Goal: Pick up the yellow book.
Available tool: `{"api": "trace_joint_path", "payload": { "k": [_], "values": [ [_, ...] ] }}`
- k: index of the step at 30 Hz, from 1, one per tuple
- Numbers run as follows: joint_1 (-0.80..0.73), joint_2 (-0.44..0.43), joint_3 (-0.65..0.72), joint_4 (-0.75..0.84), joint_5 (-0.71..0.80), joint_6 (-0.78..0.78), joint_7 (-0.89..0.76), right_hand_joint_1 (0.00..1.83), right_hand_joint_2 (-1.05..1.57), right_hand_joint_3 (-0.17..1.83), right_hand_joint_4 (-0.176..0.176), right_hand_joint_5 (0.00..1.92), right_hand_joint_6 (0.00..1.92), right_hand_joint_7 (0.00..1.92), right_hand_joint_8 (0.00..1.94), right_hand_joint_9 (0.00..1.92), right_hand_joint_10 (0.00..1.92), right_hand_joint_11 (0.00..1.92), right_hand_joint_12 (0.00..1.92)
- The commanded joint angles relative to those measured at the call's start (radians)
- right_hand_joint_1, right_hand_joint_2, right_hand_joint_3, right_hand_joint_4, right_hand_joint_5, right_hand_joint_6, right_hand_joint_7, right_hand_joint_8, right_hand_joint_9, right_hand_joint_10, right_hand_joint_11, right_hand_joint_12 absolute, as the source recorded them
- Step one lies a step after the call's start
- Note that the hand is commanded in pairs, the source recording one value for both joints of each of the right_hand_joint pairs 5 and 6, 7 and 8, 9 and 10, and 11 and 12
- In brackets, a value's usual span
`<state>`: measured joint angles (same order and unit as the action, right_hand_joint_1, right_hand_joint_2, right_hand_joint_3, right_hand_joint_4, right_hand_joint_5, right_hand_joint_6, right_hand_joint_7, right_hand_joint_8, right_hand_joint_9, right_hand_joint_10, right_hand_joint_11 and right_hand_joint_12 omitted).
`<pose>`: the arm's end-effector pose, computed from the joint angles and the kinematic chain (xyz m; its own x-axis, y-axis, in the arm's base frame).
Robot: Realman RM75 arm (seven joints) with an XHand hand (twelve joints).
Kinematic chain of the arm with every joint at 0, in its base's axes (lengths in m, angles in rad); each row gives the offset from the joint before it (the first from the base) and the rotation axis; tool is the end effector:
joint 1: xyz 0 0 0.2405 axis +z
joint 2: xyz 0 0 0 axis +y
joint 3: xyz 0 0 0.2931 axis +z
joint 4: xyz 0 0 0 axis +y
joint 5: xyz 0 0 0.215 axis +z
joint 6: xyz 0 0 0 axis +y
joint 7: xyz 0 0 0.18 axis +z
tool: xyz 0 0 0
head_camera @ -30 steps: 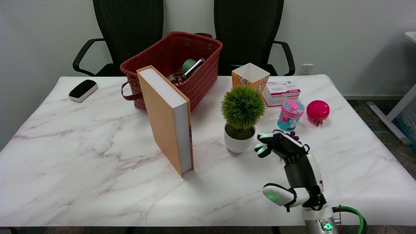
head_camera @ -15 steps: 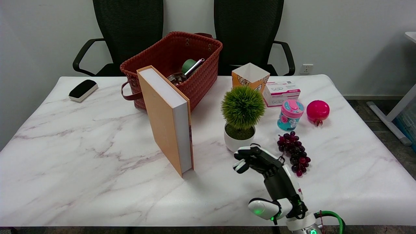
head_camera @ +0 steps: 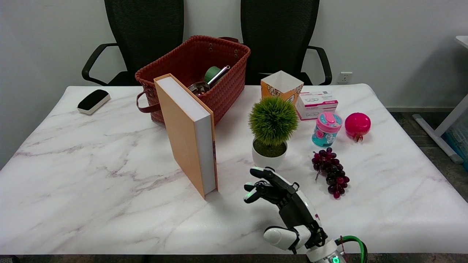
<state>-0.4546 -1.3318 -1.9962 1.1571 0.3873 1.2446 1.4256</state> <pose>-0.3773 -0.1627 0.2330 -0.0785 -0.1285 0.9886 -0.9574 -0.2668 -0.1107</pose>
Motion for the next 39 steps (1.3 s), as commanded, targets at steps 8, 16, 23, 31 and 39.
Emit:
{"api": "trace_joint_path", "payload": {
  "k": [8,16,23,31,39],
  "values": [
    [0.116,-0.046,0.000,-0.009,-0.028,-0.153,0.034,0.84,0.15,0.40,0.000,0.27,0.27,0.81,0.81,0.74,0.74,0.49,0.49],
    [0.133,-0.051,-0.001,-0.001,-0.032,-0.191,0.031,0.84,0.16,0.38,0.000,0.20,0.20,0.74,0.74,0.66,0.66,0.49,0.49],
    [0.143,-0.056,0.003,-0.012,-0.032,-0.199,0.031,0.84,0.15,0.38,0.000,0.19,0.19,0.72,0.72,0.63,0.63,0.48,0.48],
    [0.171,-0.050,0.003,-0.029,-0.032,-0.204,0.031,0.85,0.13,0.38,0.000,0.18,0.18,0.71,0.71,0.62,0.62,0.48,0.48],
    [0.195,-0.043,0.007,-0.032,-0.023,-0.211,0.031,0.86,0.10,0.37,0.000,0.17,0.17,0.70,0.70,0.62,0.62,0.48,0.48]
  ]
}}
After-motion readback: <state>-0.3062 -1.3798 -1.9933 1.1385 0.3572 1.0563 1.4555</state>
